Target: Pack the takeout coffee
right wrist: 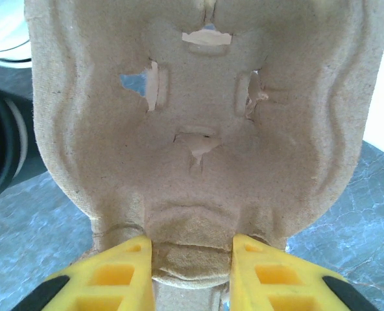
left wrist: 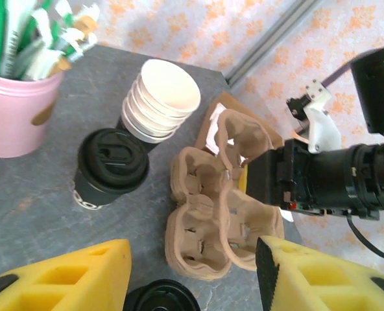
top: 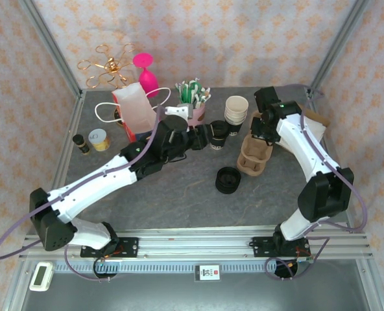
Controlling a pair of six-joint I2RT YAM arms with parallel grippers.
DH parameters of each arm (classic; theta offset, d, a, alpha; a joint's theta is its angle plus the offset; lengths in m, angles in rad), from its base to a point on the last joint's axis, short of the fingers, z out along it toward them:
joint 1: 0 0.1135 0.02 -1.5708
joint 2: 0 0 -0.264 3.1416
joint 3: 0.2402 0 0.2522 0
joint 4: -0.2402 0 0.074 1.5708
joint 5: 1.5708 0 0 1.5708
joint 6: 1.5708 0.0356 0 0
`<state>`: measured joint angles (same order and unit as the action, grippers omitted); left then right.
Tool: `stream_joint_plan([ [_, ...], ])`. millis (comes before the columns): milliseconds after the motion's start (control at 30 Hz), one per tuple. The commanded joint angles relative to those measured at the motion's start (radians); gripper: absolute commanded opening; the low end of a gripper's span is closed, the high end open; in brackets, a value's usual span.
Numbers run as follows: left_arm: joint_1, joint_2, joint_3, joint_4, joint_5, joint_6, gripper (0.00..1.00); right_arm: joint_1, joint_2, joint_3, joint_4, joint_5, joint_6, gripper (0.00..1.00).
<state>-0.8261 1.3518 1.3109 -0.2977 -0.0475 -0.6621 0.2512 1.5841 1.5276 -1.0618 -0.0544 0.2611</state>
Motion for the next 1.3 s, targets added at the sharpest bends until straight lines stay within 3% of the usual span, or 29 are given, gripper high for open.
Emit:
stream_joint_plan([
  [0,0.019,-0.060,0.049,-0.153,-0.105,0.054,0.56,0.021,-0.054,0.038,-0.040,-0.026,0.011,0.28],
  [300,0.084,-0.161,0.170,-0.458,-0.276,0.071,0.60,0.079,-0.124,0.072,-0.067,-0.094,-0.001,0.28],
  [467,0.171,-0.169,0.266,-0.637,-0.341,0.102,0.62,0.118,-0.138,0.093,-0.065,-0.123,-0.003,0.28],
  [633,0.346,-0.179,0.276,-0.669,-0.253,0.147,0.64,0.153,-0.153,0.090,-0.038,-0.173,-0.004,0.28],
  [767,0.488,-0.129,0.274,-0.654,-0.114,0.190,0.65,0.187,-0.153,0.097,-0.025,-0.197,-0.002,0.28],
  [833,0.539,-0.111,0.268,-0.645,-0.110,0.190,0.65,0.199,-0.153,0.095,-0.017,-0.213,-0.003,0.28],
  [900,0.572,-0.095,0.256,-0.623,-0.127,0.201,0.64,0.207,-0.153,0.095,-0.010,-0.222,-0.001,0.28],
  [1000,0.623,-0.047,0.255,-0.612,-0.039,0.204,0.63,0.211,-0.155,0.093,0.000,-0.233,-0.003,0.28],
  [1267,0.654,0.032,0.238,-0.595,-0.001,0.230,0.62,0.218,-0.150,0.101,0.016,-0.269,-0.007,0.28],
])
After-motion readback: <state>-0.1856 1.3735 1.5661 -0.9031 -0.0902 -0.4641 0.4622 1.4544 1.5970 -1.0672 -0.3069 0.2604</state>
